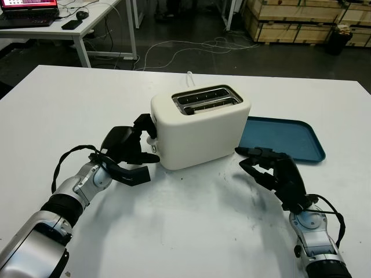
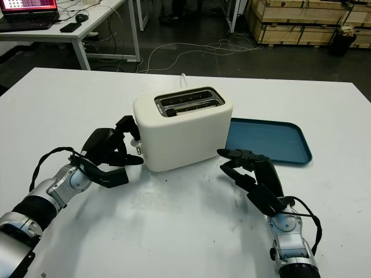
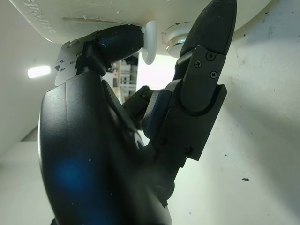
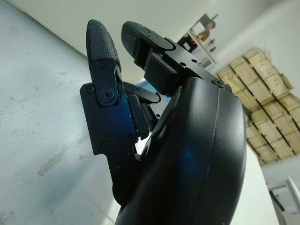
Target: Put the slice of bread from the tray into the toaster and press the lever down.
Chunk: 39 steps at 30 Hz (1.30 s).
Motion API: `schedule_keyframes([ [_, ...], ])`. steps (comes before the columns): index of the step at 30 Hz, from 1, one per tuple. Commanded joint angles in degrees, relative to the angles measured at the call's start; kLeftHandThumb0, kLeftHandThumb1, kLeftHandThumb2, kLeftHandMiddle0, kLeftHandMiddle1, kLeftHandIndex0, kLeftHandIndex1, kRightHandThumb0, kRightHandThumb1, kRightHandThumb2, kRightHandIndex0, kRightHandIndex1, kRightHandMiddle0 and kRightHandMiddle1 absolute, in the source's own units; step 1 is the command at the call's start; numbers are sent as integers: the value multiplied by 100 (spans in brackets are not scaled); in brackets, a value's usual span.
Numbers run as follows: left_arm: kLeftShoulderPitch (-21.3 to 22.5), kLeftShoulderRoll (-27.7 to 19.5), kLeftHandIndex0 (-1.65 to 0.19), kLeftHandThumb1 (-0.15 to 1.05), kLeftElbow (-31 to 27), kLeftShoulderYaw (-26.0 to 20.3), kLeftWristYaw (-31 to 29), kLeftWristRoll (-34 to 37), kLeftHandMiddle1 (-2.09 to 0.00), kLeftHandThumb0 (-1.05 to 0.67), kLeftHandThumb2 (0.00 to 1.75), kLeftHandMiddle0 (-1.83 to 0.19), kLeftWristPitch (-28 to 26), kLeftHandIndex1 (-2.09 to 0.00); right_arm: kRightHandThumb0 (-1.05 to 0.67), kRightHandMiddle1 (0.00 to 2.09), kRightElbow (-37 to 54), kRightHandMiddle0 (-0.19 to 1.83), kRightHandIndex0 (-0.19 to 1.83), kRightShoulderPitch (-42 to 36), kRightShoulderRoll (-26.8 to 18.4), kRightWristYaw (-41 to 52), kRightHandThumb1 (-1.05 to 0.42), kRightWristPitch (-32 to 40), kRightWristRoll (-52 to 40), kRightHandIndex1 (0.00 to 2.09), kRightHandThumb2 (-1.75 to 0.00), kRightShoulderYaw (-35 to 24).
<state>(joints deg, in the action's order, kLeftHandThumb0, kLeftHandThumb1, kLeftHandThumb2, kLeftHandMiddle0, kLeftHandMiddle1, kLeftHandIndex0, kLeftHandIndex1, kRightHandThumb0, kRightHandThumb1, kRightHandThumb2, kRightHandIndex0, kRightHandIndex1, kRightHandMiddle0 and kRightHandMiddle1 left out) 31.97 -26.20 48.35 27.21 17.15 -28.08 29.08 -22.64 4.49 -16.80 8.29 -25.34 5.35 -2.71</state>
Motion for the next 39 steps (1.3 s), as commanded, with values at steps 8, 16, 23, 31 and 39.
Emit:
schedule_keyframes([
  [8,-652,386,-138,91,-128,631,-560,-455,-146,-91,6,-112,321,-1,-65,1,-105,97,68,280,118,-109,-92,73,-85,82,-14,-56],
  [16,-657,-32,-132,92,-545,321,27,-534,-173,-90,25,-107,634,-1,-65,1,-251,97,69,442,135,-243,-92,55,21,83,-16,-31],
  [23,-508,-34,-132,92,-397,313,103,-623,-164,-90,23,-99,617,-5,-63,0,-409,96,67,553,130,-303,-92,-75,44,86,-15,-9],
  [31,-486,21,-94,92,-383,372,103,-766,-169,-89,18,-106,551,-81,-62,0,-381,96,67,505,141,-385,-92,-84,66,87,-15,-9],
  [39,-395,-145,-75,92,-425,245,209,-793,-174,-90,22,-105,654,-116,-63,0,-416,96,67,502,122,-376,-92,-116,61,87,-16,7],
])
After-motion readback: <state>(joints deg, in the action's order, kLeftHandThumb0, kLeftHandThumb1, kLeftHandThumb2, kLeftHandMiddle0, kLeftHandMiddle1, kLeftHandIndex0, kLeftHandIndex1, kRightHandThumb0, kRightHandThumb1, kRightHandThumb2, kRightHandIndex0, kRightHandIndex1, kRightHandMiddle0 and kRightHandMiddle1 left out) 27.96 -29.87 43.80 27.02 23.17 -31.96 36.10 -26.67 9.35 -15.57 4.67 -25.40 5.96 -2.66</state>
